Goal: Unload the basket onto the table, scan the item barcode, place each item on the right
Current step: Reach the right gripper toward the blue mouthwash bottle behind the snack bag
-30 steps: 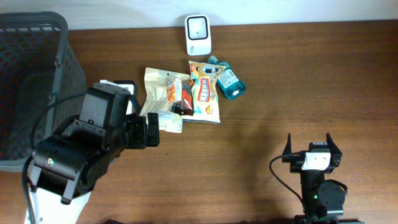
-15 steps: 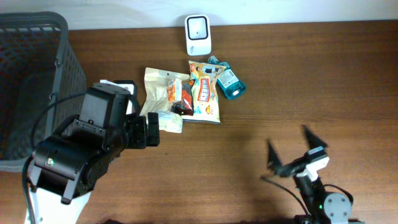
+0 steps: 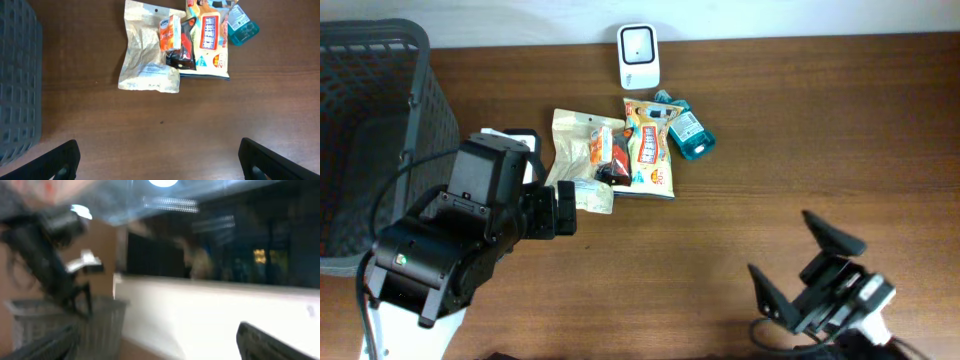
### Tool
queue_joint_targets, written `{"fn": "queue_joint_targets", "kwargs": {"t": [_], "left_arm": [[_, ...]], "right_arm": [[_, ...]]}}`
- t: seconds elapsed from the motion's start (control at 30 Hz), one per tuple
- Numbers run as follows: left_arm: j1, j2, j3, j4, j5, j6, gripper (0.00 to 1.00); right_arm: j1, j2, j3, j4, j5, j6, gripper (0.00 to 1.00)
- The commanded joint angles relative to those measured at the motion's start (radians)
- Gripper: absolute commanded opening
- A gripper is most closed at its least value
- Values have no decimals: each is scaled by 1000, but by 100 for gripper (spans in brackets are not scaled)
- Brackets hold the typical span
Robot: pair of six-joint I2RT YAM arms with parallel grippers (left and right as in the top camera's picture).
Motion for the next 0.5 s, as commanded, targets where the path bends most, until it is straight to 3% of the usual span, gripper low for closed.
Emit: {"fn": "queue_joint_targets", "kwargs": {"t": [0.0, 0.1, 0.2, 0.27, 0.33, 0.47], "left_arm": [[-4, 2, -5, 1, 3, -6, 99], [-4, 2, -5, 1, 4, -6, 99], [-4, 2, -5, 1, 3, -6, 99], [-4, 2, -5, 1, 3, -6, 99], [-4, 2, -5, 1, 3, -6, 99], [-4, 2, -5, 1, 3, -6, 99]], "right_arm": [[5, 211, 338, -359, 32, -248, 98], [5, 492, 665, -790, 29, -336, 98], [5, 737, 926, -1080, -93, -335, 98], [5, 888, 1051, -1165, -252, -335, 98], [7, 985, 1078, -1144, -323, -309, 98], [40, 1166, 1077, -1111, -293, -231, 98]]}}
